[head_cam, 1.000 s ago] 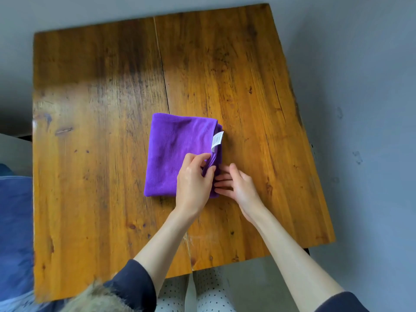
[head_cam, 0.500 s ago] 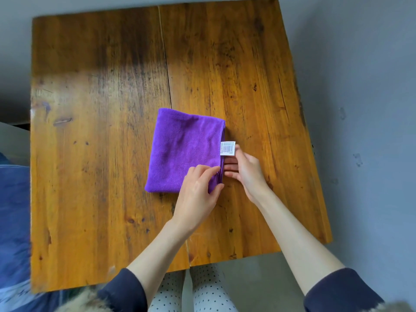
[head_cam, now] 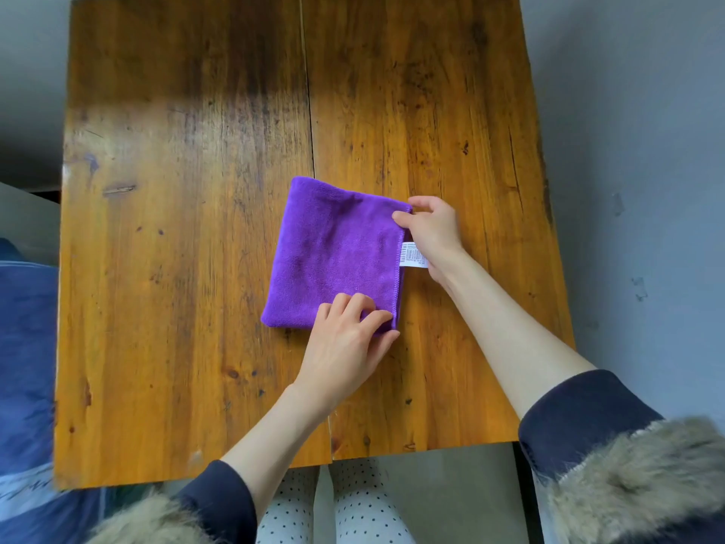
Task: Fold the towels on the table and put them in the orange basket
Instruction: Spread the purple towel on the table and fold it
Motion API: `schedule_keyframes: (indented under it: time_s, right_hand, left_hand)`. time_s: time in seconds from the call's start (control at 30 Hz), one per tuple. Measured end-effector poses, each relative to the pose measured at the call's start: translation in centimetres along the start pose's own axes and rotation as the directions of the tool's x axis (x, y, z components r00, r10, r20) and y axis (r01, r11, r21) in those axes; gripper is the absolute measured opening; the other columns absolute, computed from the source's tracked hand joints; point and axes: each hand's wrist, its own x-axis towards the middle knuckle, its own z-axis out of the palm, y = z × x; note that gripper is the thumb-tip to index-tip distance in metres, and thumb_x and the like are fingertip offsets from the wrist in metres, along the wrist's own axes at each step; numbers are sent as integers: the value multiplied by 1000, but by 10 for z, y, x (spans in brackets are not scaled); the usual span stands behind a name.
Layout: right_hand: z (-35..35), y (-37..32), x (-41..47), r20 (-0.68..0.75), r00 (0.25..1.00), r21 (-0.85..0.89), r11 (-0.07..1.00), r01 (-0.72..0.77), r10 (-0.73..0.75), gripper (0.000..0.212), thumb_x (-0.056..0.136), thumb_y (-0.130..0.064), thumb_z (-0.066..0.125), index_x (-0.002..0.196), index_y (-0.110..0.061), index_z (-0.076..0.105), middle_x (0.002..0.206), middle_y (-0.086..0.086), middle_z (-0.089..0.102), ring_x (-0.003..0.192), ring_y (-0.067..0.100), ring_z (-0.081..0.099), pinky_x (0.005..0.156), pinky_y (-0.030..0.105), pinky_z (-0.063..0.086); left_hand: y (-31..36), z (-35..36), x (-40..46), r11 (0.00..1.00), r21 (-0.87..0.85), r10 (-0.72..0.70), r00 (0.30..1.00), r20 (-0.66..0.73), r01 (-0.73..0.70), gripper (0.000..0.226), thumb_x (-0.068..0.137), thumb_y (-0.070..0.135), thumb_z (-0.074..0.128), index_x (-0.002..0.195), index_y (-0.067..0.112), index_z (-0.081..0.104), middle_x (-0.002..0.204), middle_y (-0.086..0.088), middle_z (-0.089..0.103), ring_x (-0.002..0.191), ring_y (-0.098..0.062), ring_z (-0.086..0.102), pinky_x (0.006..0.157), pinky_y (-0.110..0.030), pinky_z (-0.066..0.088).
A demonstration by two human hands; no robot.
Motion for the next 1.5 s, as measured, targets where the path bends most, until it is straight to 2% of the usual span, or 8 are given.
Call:
schedule_keyframes:
  time_s: [0.17,0.37,0.57,0.73,1.1,1.23,1.4,1.5]
  right_hand:
    - [1,3,-9,-143,974,-225,964,143,-178,33,88,-20,62,119,-13,55,117,8,56,98,18,56,82,27,44]
    - [25,23,-60,4,565,-649,428,629,-825,32,87,-1,50,118,0,60,126,22,55,124,37,48,106,47,36]
    - [40,58,-50,213,758,-785,353,509,-617,52,99,-30,33,147,-11,26,155,13,17,145,29,9,118,49,6]
    - [34,70,-35,260,717,-789,287,544,-647,57,96,-42,31,147,-18,26,155,13,21,144,29,14,117,51,10]
    - [34,64,-39,261,754,-796,308,521,-603,56,96,-42,33,147,-19,26,156,10,18,145,26,9,116,55,5]
    - [24,57,-52,199,752,-754,392,527,-628,55,93,-37,43,144,-16,36,154,10,25,144,25,16,114,54,1]
    - [8,66,-84,-76,691,-664,553,503,-719,27,88,-14,54,112,-5,64,115,13,61,110,29,57,103,49,38]
    - [7,69,-96,-190,838,-494,788,368,-511,19,91,-14,56,107,-5,62,101,7,60,91,19,57,80,39,52]
  left_hand:
    - [-22,-13,7,998,55,46,991,-125,-40,16,89,16,57,100,14,69,104,-7,64,100,-32,58,76,-38,43]
    - [-62,-27,38,976,217,46,988,-144,-13,42,88,3,50,129,3,53,143,-18,42,135,-39,34,110,-53,30]
    - [-88,-23,65,970,242,20,1000,3,-20,56,93,36,34,144,12,34,154,-15,20,143,-34,15,116,-49,12]
    - [-100,-12,68,977,215,5,1000,-11,-3,60,92,48,32,147,23,29,157,-10,12,145,-31,3,116,-45,4]
    - [-99,-11,66,970,241,-16,999,32,8,59,93,48,29,147,24,27,157,-7,13,145,-33,4,116,-54,9]
    - [-96,-23,56,998,30,-47,999,11,46,56,94,40,31,147,24,26,158,-6,9,146,-27,1,116,-46,5]
    - [-103,-38,29,917,-327,-298,938,-179,229,51,92,9,49,141,6,35,143,-20,33,132,-30,35,112,-32,26]
    - [-108,-44,24,826,-466,-423,896,-137,319,46,92,5,50,137,4,38,121,-17,48,108,-29,50,99,-43,41]
